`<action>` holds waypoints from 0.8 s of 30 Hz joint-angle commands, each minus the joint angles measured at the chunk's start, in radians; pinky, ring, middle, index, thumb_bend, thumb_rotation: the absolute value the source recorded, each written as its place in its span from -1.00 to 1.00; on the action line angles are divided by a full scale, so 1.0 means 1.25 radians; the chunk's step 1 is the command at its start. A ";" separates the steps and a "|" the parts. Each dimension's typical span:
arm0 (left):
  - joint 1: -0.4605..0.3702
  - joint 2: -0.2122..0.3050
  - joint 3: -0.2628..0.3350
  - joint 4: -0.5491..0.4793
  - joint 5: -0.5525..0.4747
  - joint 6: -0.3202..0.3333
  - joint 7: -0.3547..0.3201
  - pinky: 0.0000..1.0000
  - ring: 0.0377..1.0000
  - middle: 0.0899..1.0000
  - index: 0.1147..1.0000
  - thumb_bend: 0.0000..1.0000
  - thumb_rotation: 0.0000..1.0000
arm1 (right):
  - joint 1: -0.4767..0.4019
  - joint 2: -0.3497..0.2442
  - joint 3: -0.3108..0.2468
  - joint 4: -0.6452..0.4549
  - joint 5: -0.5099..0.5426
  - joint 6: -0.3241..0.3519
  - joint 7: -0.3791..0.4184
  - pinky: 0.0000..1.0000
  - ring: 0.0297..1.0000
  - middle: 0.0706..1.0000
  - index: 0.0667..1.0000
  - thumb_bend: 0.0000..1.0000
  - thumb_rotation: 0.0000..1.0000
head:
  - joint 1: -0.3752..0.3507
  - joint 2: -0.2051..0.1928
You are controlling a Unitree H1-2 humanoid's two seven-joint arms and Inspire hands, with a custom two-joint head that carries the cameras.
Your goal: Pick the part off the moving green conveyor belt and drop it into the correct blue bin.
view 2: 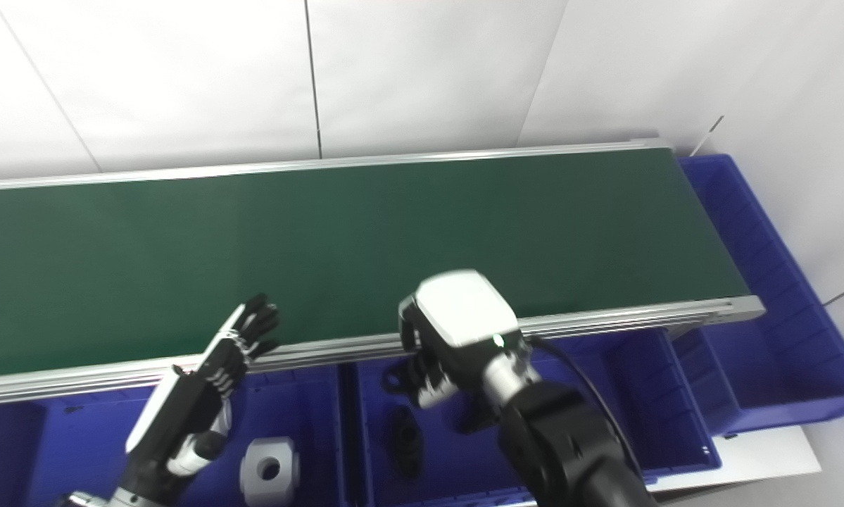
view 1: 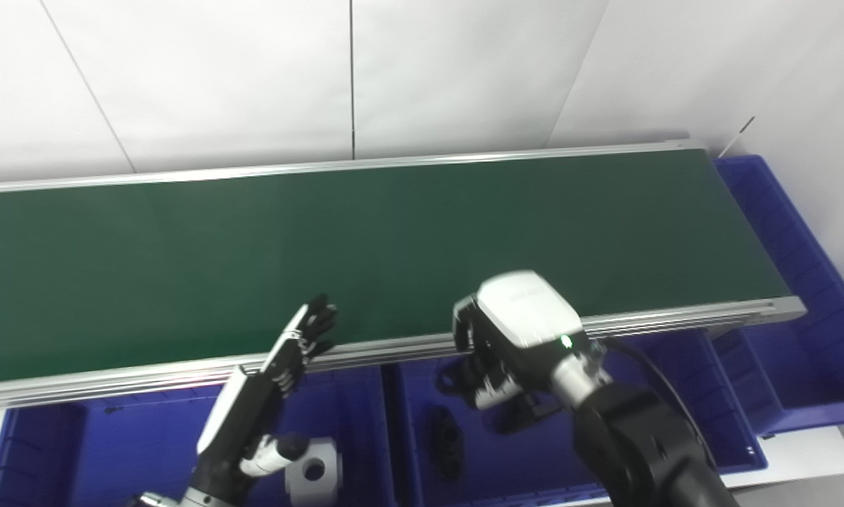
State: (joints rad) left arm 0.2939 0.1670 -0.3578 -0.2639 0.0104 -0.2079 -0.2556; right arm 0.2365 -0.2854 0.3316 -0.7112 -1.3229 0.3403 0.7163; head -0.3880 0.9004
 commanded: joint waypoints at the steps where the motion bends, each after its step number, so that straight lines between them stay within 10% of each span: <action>1: -0.006 -0.006 -0.001 -0.036 -0.004 0.000 -0.006 0.74 0.87 0.89 0.99 0.75 0.78 | 0.024 0.006 -0.023 -0.034 -0.014 -0.041 -0.015 -0.71 -0.63 -0.14 -0.11 0.05 -1.00 | 0.001 -0.001; 13: -0.004 -0.013 0.003 -0.052 0.006 0.017 -0.007 0.70 0.84 0.87 0.97 0.77 0.79 | 0.130 0.023 -0.083 0.127 -0.044 -0.066 -0.146 -0.73 -0.64 -0.14 -0.10 0.05 -0.99 | 0.013 0.012; 15: -0.004 -0.014 0.003 -0.053 0.006 0.017 -0.007 0.70 0.84 0.87 0.96 0.78 0.78 | 0.129 0.032 -0.089 0.137 -0.087 -0.060 -0.126 -0.61 -0.48 -0.18 0.17 0.29 -0.37 | 0.015 0.012; 16: -0.004 -0.014 0.003 -0.053 0.006 0.016 -0.007 0.71 0.85 0.87 0.96 0.78 0.79 | 0.129 0.035 -0.091 0.141 -0.107 -0.062 -0.123 -0.24 -0.04 0.17 0.36 0.56 -0.02 | 0.015 0.012; 24: -0.002 -0.013 0.001 -0.058 0.005 0.022 -0.009 0.71 0.85 0.87 0.95 0.76 0.76 | 0.136 0.043 -0.099 0.143 -0.137 -0.083 -0.112 0.75 0.76 0.86 0.78 0.99 0.56 | 0.022 0.012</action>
State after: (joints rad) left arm 0.2956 0.1578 -0.3560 -0.3020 0.0113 -0.1740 -0.2635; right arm 0.4019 -0.2330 0.2178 -0.5123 -1.4833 0.2641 0.5803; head -0.3605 0.9158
